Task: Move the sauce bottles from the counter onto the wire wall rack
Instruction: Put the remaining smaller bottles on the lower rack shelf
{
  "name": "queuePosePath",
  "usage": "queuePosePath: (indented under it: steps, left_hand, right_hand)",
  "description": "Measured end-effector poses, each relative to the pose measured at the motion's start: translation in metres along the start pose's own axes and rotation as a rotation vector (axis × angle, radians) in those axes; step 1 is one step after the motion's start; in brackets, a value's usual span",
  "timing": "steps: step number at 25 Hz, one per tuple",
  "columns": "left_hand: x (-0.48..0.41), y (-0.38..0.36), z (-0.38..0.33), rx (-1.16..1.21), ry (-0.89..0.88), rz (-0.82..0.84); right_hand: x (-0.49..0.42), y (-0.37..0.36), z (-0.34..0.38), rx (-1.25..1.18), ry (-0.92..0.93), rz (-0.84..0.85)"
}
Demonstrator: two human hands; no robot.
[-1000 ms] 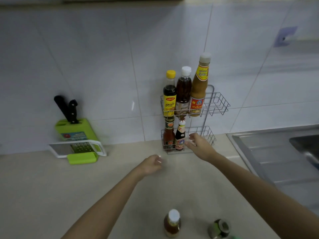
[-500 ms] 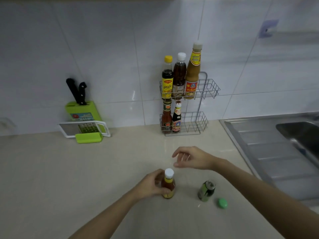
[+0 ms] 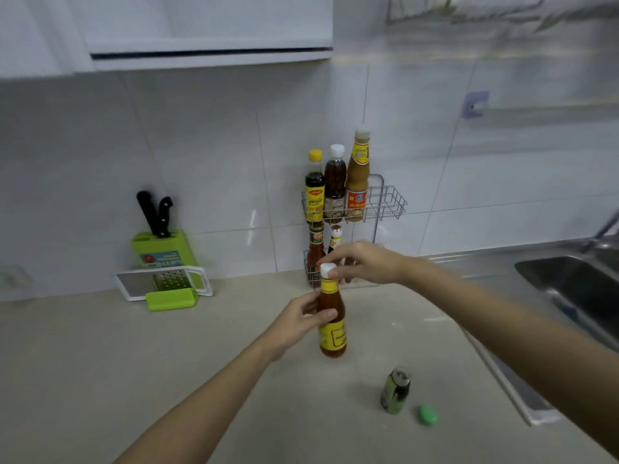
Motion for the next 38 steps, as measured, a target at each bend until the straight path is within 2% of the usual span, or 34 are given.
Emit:
queuePosePath:
  steps: [2, 5, 10, 12, 15, 18, 25, 27, 30, 34, 38]
  left_hand:
    - [-0.011, 0.01, -0.023, 0.002, -0.034, 0.015]
    - [-0.022, 0.019, -0.054, 0.006, -0.091, 0.028]
    - [-0.032, 0.019, -0.08, 0.082, -0.113, -0.051]
    - [-0.033, 0.017, -0.081, 0.136, -0.088, -0.075]
    - [-0.035, 0.022, -0.084, 0.312, -0.049, -0.078]
    - [-0.036, 0.028, -0.085, 0.402, 0.004, -0.028]
    - [-0.046, 0.026, -0.083, 0.24, -0.002, -0.131]
    - [-0.047, 0.027, -0.078, 0.265, 0.022, -0.1]
    - [-0.048, 0.035, -0.075, 0.375, 0.082, 0.016]
    - [-0.053, 0.035, -0.072, 0.41, 0.116, 0.061]
    - [-0.06, 0.025, -0.064, 0.208, 0.058, -0.018]
  right_hand:
    - [-0.007, 0.031, 0.017, 0.081, 0.011, 0.003]
    - [-0.015, 0.058, 0.032, 0.038, -0.036, -0.03]
    - [-0.036, 0.064, 0.039, 0.092, -0.156, -0.273]
    - [-0.036, 0.066, 0.038, -0.047, -0.195, -0.261]
    - [-0.029, 0.068, 0.041, -0.415, -0.118, -0.16]
    - [-0.026, 0.075, 0.037, -0.556, -0.107, -0.129]
    - [-0.044, 0.063, 0.017, -0.447, -0.242, -0.457]
    - [-0.044, 0.067, 0.015, -0.459, -0.237, -0.387]
    - [-0.038, 0.075, 0.015, -0.487, -0.22, -0.197]
    - [-0.042, 0.077, 0.013, -0.422, -0.259, -0.266]
    - [-0.046, 0.066, 0.004, -0.285, -0.375, -0.368]
Point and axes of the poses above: each hand's wrist, its own x-axis away from the middle knuckle, its own y-axis out of the back of the hand, z = x × y, the point moved 3 cm from there along -x, towards the middle knuckle, and after that the axes turned 8 degrees about -x, right-handed, at the moved point
